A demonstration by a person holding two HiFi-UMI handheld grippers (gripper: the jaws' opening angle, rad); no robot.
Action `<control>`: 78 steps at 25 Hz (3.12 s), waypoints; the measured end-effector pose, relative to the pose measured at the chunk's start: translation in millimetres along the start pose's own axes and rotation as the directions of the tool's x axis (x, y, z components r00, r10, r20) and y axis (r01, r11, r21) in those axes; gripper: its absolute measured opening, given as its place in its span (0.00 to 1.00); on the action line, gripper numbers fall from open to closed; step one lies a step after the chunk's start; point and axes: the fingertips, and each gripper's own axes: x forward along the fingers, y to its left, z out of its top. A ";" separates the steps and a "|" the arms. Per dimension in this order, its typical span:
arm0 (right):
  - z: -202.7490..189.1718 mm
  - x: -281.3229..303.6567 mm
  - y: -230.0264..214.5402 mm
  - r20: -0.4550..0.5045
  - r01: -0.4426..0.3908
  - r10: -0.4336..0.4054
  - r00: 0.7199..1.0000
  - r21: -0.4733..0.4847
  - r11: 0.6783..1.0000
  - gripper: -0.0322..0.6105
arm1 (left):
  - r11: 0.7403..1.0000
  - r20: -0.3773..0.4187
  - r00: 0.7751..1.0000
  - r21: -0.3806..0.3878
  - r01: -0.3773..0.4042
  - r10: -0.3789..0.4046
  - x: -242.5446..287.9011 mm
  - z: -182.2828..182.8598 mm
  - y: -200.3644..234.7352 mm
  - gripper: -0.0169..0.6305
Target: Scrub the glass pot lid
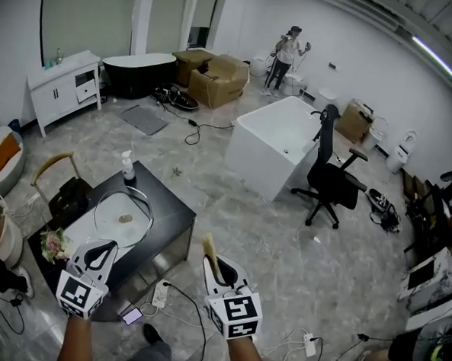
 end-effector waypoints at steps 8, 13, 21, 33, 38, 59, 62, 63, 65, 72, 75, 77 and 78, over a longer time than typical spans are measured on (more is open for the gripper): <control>3.3 89.9 6.1 -0.012 0.003 -0.003 1.000 0.012 1.000 0.12 | 1.000 -0.009 1.000 -0.027 0.009 -0.009 42.3 -29.0 71.3 0.05; 27.8 130.7 29.8 -0.018 -0.015 0.014 1.000 -0.012 1.000 0.12 | 1.000 -0.008 1.000 -0.026 0.001 -0.001 43.0 -39.3 120.7 0.05; 44.4 170.7 58.5 -0.032 -0.068 0.066 0.997 -0.063 0.996 0.12 | 0.996 0.004 0.998 -0.065 -0.061 0.061 30.0 -55.6 163.3 0.05; 77.9 265.1 98.0 -0.033 -0.254 0.252 0.967 -0.138 0.957 0.12 | 0.968 -0.051 0.970 -0.072 -0.239 0.236 -0.6 -68.6 226.1 0.05; 89.7 307.0 100.5 -0.060 -0.338 0.333 0.941 -0.163 0.927 0.12 | 0.946 -0.107 0.948 -0.096 -0.311 0.301 1.4 -78.9 240.9 0.05; -45.4 484.5 129.3 -0.365 -0.564 0.451 0.814 -0.313 0.764 0.12 | 0.831 -0.354 0.842 -0.239 -0.502 0.407 23.1 -212.7 241.2 0.05; -80.0 517.3 140.6 -0.400 -0.582 0.442 0.803 -0.361 0.729 0.12 | 0.826 -0.379 0.828 -0.226 -0.517 0.414 21.6 -249.1 238.4 0.05; -92.4 527.6 144.5 -0.416 -0.587 0.435 0.799 -0.377 0.717 0.12 | 0.821 -0.389 0.822 -0.228 -0.523 0.415 20.8 -261.3 237.1 0.05; -117.3 545.9 152.2 -0.451 -0.597 0.416 0.790 -0.411 0.688 0.12 | 0.797 -0.426 0.808 -0.265 -0.542 0.408 20.5 -282.0 232.0 0.05; -183.9 581.6 160.6 -0.559 -0.623 0.325 0.762 -0.499 0.603 0.12 | 0.761 -0.465 0.780 -0.288 -0.582 0.420 12.9 -324.1 217.8 0.05; -195.3 588.6 160.5 -0.571 -0.620 0.310 0.760 -0.497 0.607 0.12 | 0.747 -0.469 0.775 -0.305 -0.591 0.423 8.6 -333.2 214.3 0.05; -200.3 591.6 161.8 -0.574 -0.617 0.299 0.762 -0.503 0.605 0.12 | 0.745 -0.469 0.775 -0.306 -0.593 0.424 5.4 -337.9 213.6 0.05; -203.3 592.1 163.5 -0.578 -0.617 0.293 0.762 -0.510 0.599 0.12 | 0.734 -0.476 0.773 -0.324 -0.597 0.419 4.4 -337.8 212.7 0.05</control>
